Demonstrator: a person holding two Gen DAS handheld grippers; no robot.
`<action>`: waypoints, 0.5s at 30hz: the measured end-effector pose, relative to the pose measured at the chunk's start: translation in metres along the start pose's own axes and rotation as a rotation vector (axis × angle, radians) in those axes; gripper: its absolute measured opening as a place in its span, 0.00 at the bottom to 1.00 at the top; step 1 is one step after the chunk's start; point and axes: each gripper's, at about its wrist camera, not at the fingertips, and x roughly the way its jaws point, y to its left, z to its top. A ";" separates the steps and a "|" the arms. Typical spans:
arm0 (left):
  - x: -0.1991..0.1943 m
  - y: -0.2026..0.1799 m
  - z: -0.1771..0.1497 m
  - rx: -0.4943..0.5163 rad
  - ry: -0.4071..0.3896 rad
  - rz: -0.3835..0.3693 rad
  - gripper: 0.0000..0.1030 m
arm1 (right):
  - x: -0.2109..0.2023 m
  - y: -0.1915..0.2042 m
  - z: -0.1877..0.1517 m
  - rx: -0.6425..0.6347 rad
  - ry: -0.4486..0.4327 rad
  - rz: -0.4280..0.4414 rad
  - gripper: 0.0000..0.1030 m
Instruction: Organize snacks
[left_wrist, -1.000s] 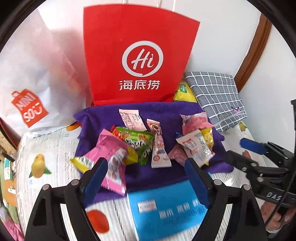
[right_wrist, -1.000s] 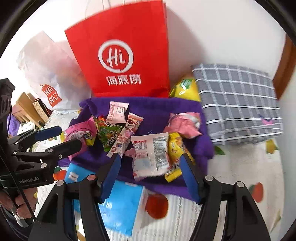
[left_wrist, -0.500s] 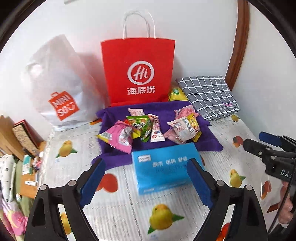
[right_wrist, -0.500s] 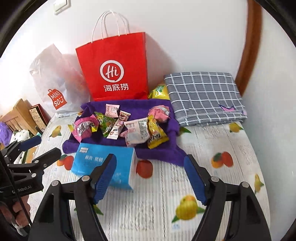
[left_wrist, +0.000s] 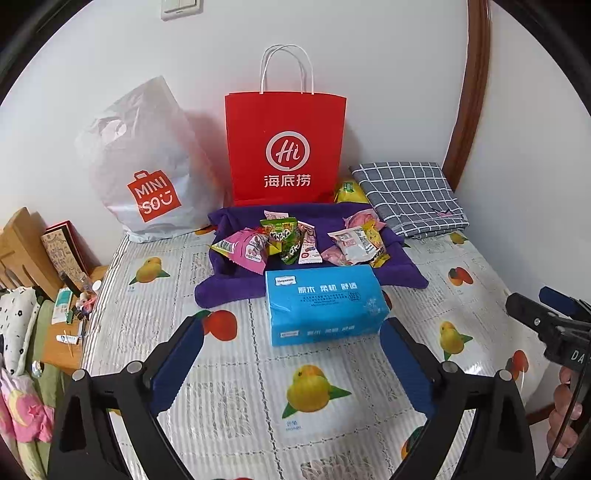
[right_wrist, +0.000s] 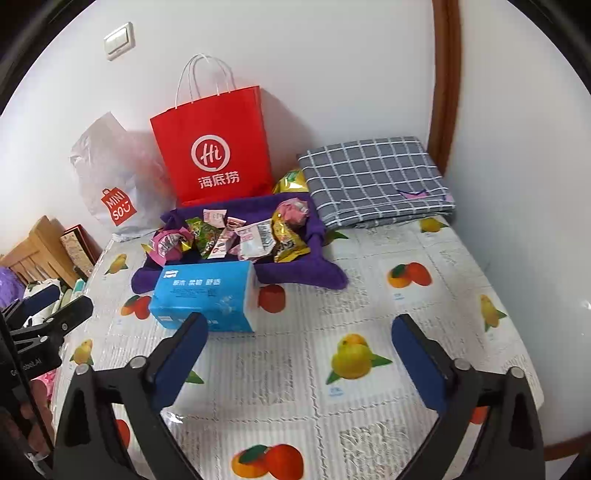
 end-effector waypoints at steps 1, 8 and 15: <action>-0.002 -0.002 -0.002 0.000 -0.003 0.008 0.94 | -0.002 -0.003 -0.002 0.017 0.001 0.001 0.99; -0.013 -0.007 -0.008 -0.002 -0.027 0.028 0.95 | -0.014 -0.008 -0.010 0.011 -0.003 -0.033 0.99; -0.017 -0.007 -0.011 0.001 -0.035 0.043 0.95 | -0.023 -0.005 -0.013 0.001 -0.018 -0.038 0.99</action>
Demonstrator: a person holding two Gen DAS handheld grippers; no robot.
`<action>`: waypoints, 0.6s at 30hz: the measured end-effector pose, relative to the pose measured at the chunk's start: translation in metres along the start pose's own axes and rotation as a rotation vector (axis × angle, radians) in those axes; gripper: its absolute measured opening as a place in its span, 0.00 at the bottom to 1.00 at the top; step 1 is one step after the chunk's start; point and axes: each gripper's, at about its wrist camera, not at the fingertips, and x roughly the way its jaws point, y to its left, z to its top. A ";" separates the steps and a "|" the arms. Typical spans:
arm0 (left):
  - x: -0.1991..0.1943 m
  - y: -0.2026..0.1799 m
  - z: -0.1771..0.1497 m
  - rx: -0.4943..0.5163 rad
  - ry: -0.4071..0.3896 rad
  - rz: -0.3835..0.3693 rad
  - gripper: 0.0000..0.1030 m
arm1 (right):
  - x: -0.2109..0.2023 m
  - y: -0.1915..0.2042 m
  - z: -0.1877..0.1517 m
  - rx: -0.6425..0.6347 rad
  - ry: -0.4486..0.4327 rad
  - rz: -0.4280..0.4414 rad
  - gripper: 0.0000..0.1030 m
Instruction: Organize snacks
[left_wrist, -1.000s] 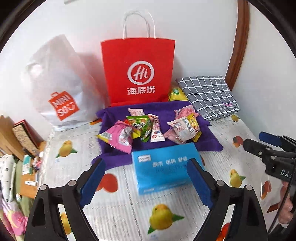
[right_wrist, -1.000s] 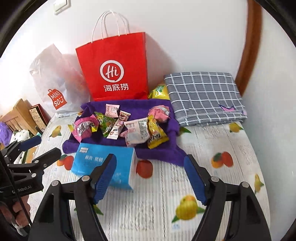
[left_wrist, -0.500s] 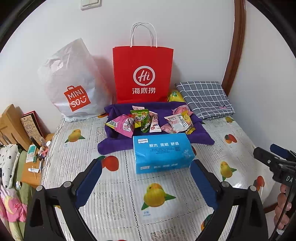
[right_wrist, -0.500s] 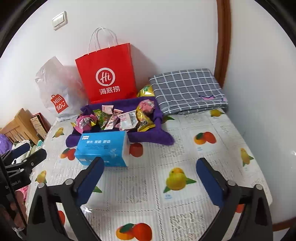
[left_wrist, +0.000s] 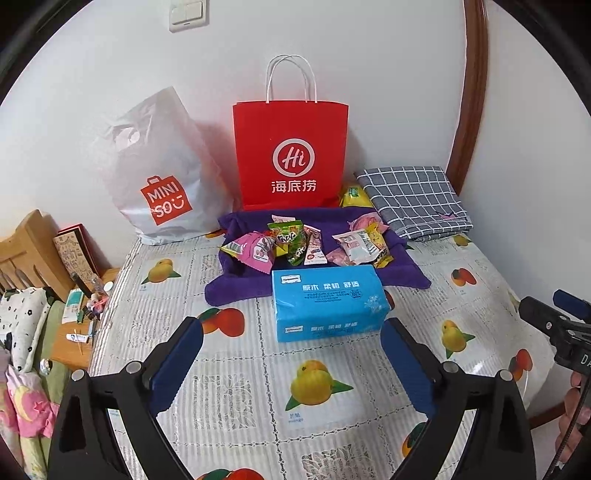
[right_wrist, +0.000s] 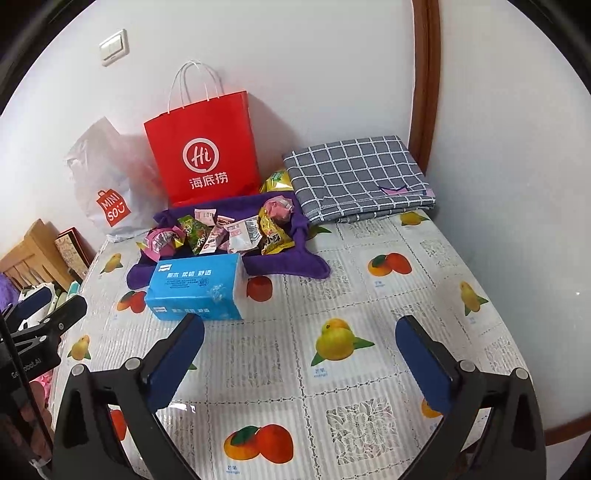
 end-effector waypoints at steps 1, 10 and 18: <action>0.000 0.001 0.000 -0.004 0.000 -0.002 0.95 | 0.000 0.001 0.000 0.000 0.000 -0.001 0.99; -0.002 0.003 0.000 -0.010 -0.002 -0.003 0.95 | -0.002 0.004 0.001 -0.005 -0.001 -0.001 0.99; -0.003 0.004 0.002 -0.011 -0.002 -0.001 0.95 | -0.003 0.005 0.001 -0.003 -0.003 0.007 0.99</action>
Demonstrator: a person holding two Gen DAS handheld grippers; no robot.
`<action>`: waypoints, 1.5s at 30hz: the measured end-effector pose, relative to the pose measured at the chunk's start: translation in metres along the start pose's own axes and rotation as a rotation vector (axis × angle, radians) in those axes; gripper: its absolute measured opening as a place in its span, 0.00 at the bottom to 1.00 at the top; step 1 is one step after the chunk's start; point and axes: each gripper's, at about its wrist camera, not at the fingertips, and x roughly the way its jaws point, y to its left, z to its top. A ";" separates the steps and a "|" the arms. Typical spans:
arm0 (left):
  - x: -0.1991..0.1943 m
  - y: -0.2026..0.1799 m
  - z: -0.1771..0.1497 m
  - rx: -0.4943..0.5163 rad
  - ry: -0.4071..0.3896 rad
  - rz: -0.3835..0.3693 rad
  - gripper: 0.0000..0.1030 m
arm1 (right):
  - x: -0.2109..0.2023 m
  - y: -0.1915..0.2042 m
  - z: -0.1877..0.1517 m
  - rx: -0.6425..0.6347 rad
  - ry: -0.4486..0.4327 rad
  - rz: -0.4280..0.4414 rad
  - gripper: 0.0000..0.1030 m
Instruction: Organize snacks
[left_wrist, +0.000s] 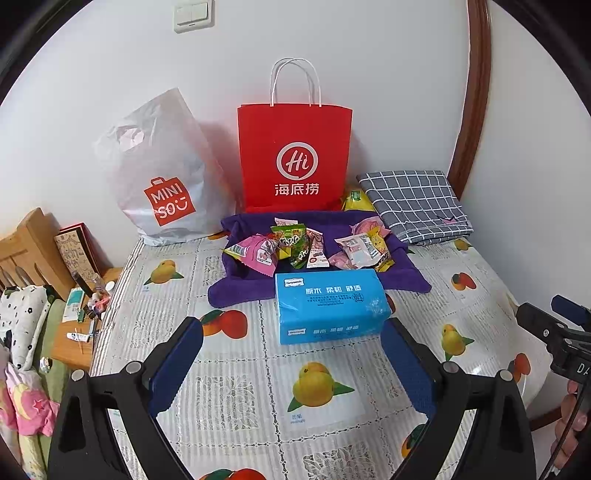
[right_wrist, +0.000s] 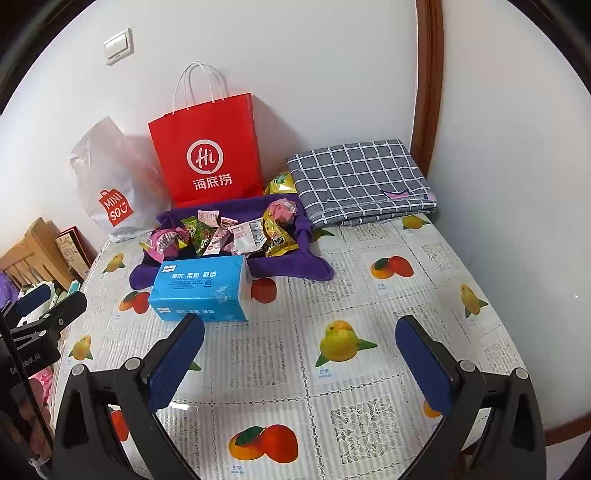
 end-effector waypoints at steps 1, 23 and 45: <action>0.000 0.000 0.000 0.002 -0.001 0.000 0.95 | 0.000 0.000 0.000 0.001 0.001 0.000 0.99; 0.000 -0.003 0.002 0.003 0.007 -0.005 0.95 | -0.002 0.001 0.000 0.003 -0.004 0.010 0.99; 0.002 -0.004 -0.001 -0.001 0.012 -0.006 0.95 | 0.002 0.000 -0.001 0.011 0.004 0.013 0.99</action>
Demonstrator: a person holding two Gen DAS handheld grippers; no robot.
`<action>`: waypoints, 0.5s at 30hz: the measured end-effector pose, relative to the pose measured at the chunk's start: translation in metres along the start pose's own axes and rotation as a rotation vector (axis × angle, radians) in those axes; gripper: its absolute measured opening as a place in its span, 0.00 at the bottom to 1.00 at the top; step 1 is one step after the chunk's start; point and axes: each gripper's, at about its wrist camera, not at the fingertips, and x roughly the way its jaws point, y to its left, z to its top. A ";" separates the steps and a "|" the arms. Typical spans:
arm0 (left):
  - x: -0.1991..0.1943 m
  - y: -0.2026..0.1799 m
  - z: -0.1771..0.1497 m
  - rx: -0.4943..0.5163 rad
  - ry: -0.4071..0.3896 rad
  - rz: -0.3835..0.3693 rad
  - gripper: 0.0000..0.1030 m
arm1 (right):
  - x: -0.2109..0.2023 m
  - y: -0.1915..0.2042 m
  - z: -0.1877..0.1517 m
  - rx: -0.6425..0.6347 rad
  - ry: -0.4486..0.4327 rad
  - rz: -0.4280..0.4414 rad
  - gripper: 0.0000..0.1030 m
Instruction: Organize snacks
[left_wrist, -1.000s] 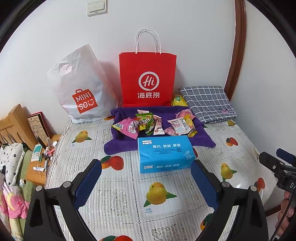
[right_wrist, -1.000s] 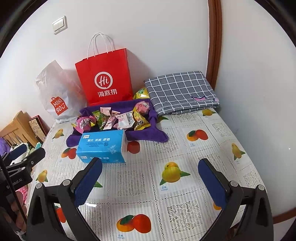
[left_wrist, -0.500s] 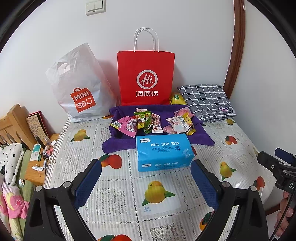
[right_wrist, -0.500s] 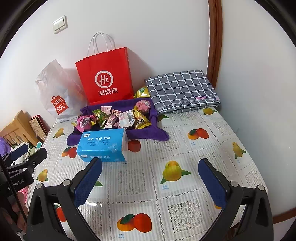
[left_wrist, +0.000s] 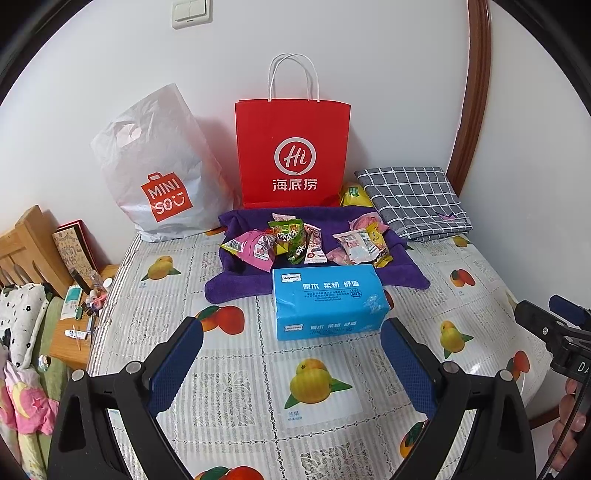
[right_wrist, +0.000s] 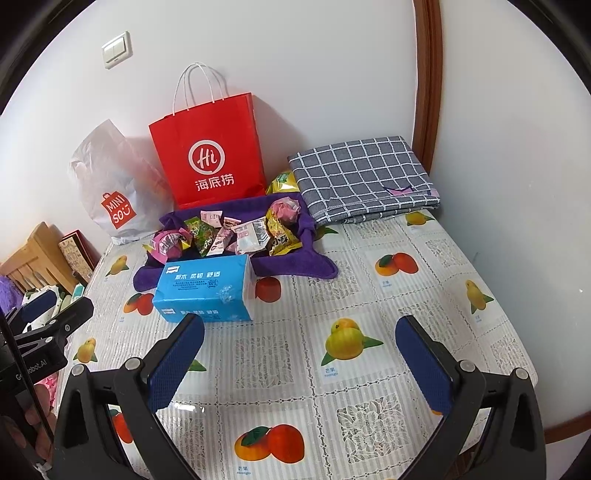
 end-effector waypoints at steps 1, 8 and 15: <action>0.000 0.000 0.000 0.000 0.000 0.000 0.95 | 0.000 0.000 0.000 0.001 0.000 -0.001 0.99; 0.000 -0.001 -0.001 0.001 0.000 0.001 0.95 | 0.000 0.000 0.000 0.001 -0.003 0.002 0.99; 0.000 -0.001 -0.001 0.001 0.001 -0.005 0.95 | 0.000 -0.001 0.000 0.002 -0.002 0.001 0.99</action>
